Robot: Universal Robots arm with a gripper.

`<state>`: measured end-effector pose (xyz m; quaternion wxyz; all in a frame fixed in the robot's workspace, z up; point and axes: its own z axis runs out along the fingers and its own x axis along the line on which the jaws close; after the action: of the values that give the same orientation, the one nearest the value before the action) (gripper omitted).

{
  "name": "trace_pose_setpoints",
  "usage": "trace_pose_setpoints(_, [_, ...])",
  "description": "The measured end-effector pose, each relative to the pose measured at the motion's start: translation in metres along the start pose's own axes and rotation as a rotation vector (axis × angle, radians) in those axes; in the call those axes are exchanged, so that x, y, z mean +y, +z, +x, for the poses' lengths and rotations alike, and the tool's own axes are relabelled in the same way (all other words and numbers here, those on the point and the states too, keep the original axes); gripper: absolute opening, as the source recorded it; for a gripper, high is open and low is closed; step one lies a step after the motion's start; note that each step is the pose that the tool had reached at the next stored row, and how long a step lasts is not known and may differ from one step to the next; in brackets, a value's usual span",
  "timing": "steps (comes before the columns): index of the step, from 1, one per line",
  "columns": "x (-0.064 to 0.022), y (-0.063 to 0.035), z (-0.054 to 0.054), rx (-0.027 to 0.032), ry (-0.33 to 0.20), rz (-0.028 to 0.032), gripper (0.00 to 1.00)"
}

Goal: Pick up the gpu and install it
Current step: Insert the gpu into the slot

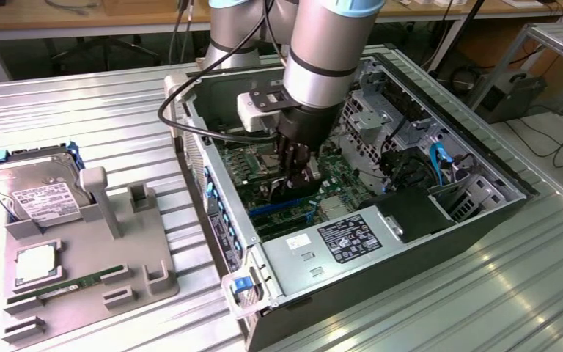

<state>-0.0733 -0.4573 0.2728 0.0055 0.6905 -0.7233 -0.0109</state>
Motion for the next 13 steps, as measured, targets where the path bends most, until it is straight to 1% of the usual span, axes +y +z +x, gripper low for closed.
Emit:
trace_pose_setpoints(1, [0.0,0.0004,0.0,0.0001,0.0,-0.0007,0.26])
trace_pose_setpoints(4, [0.0,0.0009,0.0,-0.004,-0.021,-0.0018,0.26])
trace_pose_setpoints(7, [-0.0004,0.0009,0.0,-0.0067,-0.048,-0.0059,0.26])
trace_pose_setpoints(13, [-0.0004,0.0035,0.0,-0.0069,-0.049,-0.0093,0.26])
